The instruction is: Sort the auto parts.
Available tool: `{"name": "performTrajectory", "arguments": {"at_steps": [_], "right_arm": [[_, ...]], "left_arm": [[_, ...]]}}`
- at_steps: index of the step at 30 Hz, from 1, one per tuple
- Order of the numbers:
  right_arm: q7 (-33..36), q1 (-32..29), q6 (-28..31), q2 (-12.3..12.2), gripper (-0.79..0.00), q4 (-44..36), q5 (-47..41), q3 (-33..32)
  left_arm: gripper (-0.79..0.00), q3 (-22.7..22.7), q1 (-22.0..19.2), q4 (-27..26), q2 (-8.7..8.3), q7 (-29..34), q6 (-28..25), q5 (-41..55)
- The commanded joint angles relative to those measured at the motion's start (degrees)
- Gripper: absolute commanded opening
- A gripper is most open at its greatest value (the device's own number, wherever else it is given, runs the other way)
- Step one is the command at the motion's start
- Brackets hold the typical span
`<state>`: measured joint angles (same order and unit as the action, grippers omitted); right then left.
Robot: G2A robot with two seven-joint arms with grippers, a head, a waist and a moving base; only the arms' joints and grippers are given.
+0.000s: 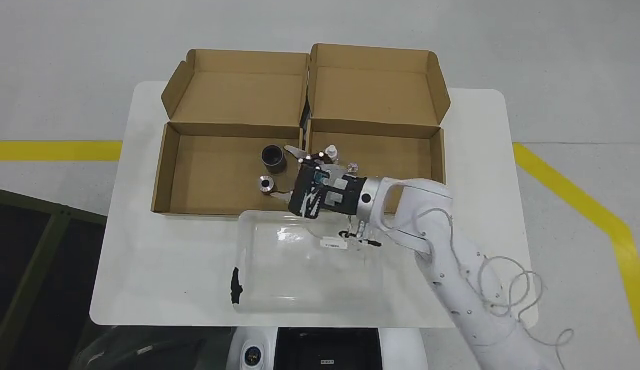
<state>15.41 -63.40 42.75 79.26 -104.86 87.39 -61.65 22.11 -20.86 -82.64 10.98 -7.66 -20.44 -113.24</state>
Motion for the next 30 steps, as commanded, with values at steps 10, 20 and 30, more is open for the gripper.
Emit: {"name": "performTrajectory", "arguments": {"at_steps": [10,20,30], "right_arm": [[-5.68,-15.24,-0.70,-3.06,0.000,-9.45,0.06,-14.33],[-12.17,-26.86,-1.25,-5.04,0.000,-14.05,-1.80,-28.66],[-15.66,-32.56,-3.20,-6.02,0.000,-15.34,-3.28,-36.23]], "left_arm": [[0.000,0.00,0.00,0.00,0.00,0.00,0.00,0.00],[0.000,0.00,0.00,0.00,0.00,0.00,0.00,0.00],[0.000,0.00,0.00,0.00,0.00,0.00,0.00,0.00]]}}
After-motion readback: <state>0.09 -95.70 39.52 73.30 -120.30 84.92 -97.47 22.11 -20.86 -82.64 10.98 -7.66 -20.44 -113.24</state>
